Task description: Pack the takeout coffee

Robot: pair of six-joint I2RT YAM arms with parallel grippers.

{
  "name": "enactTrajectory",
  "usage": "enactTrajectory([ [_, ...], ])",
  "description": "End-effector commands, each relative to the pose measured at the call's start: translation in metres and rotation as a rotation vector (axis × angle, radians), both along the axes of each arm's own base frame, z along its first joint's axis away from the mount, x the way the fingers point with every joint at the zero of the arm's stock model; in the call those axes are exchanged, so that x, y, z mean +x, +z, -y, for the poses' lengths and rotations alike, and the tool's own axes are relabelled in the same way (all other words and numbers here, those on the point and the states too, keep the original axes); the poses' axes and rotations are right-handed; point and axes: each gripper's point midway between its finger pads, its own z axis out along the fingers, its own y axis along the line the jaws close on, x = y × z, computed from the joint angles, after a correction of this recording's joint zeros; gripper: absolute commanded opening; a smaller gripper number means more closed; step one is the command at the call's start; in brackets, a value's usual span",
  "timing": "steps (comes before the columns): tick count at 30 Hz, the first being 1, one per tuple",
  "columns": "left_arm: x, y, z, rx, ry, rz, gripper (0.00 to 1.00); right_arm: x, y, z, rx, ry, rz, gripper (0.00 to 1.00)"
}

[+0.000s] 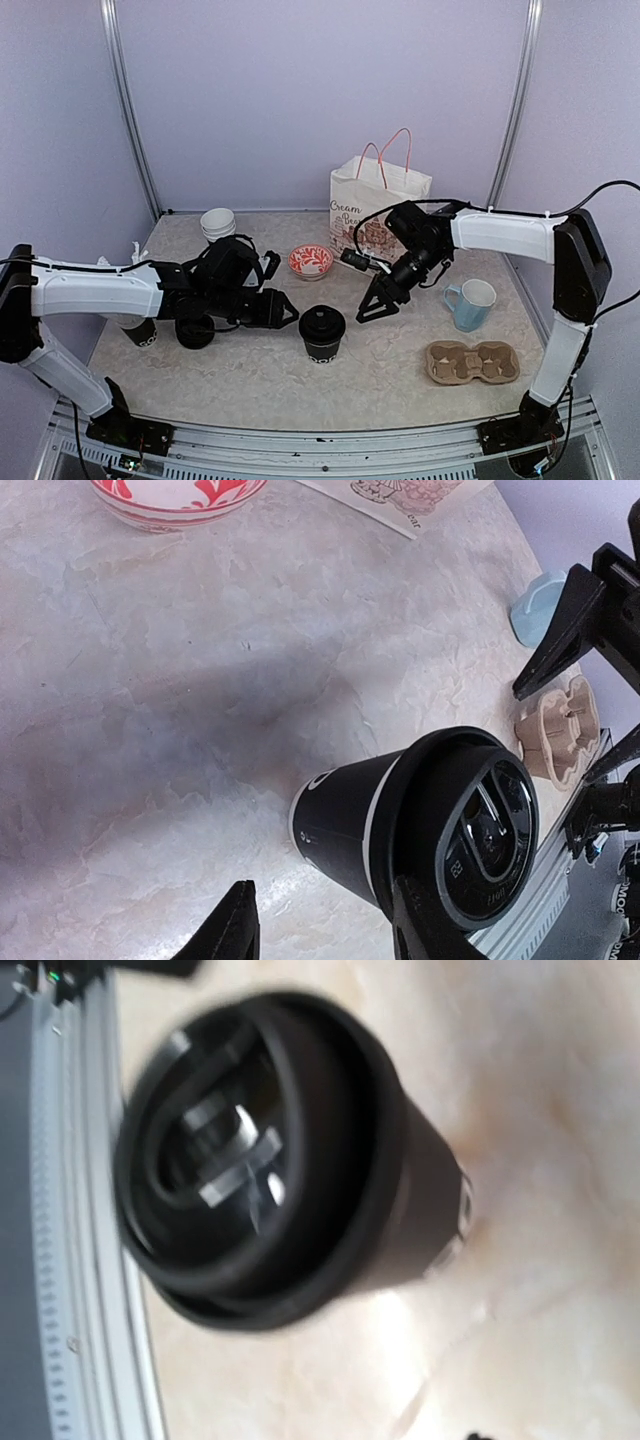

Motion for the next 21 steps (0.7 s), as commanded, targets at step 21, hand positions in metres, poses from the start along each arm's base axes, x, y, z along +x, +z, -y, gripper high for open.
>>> enactTrajectory([
  [21, -0.006, -0.033, 0.022, 0.027, -0.078, -0.086, 0.43, 0.013, -0.027, -0.025, -0.012, -0.04, -0.194, 0.51],
])
